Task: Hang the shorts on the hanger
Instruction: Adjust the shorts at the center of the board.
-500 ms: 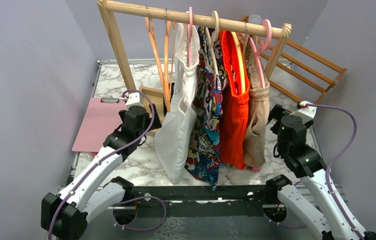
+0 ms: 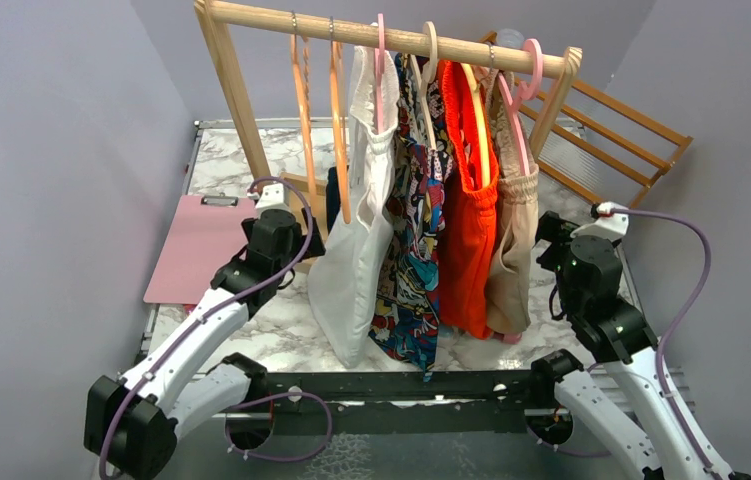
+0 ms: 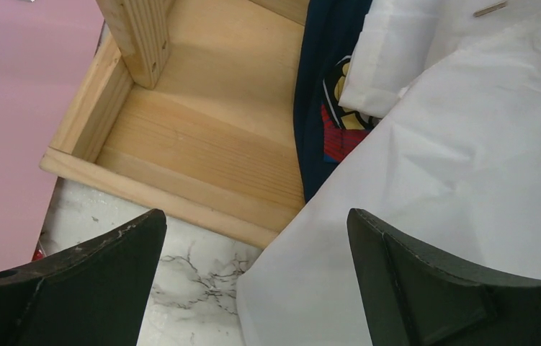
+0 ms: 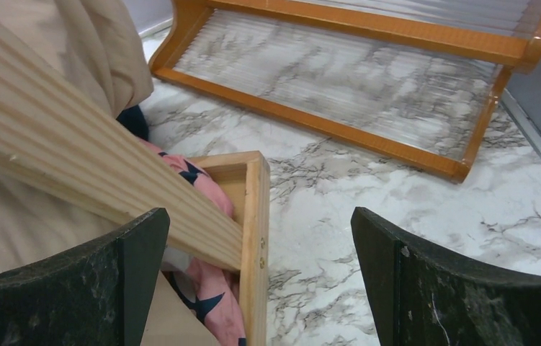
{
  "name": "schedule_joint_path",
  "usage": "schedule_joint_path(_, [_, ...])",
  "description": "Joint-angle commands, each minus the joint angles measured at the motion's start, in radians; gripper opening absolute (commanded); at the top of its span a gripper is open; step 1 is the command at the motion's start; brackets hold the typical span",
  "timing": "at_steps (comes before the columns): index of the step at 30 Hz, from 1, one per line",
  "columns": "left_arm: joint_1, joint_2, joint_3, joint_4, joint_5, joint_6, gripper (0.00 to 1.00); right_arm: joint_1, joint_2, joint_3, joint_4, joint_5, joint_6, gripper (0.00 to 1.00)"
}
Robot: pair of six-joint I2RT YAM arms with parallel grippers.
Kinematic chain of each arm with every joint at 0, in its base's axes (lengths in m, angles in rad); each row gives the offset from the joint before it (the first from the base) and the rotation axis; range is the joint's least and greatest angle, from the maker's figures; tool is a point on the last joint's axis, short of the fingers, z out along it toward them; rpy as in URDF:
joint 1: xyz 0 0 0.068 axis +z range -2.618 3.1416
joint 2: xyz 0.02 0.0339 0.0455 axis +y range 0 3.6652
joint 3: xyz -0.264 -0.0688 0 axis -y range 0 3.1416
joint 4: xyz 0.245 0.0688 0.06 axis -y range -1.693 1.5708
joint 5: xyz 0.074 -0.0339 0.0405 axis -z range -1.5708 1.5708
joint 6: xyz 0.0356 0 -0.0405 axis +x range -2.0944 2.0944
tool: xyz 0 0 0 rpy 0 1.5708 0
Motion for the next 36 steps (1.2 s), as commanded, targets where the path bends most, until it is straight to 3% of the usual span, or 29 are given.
schedule_joint_path(1, [0.012,0.094,0.050,0.042,0.028,-0.055,0.98,-0.003,-0.013,0.015,0.031,-0.107,-0.037,0.99])
schedule_joint_path(8, [0.039,0.277,0.131,0.138,0.061,-0.169,0.83,-0.004,-0.041,0.001,0.056,-0.185,-0.056,0.99])
schedule_joint_path(14, [0.112,0.412,0.179,0.240,0.083,-0.224,0.57,-0.003,-0.048,-0.001,0.046,-0.196,-0.049,0.99])
schedule_joint_path(16, [0.122,0.464,0.200,0.266,0.089,-0.222,0.52,-0.003,-0.050,-0.008,0.046,-0.205,-0.047,0.99])
schedule_joint_path(25, [0.125,0.612,0.246,0.428,0.120,-0.147,0.54,-0.004,-0.059,-0.031,0.058,-0.233,-0.056,0.98])
schedule_joint_path(31, [0.125,0.707,0.277,0.471,0.129,-0.129,0.68,-0.003,-0.050,-0.027,0.049,-0.230,-0.065,0.98])
schedule_joint_path(36, [0.122,0.795,0.301,0.476,0.160,-0.127,0.70,-0.003,-0.048,-0.030,0.050,-0.226,-0.069,0.98])
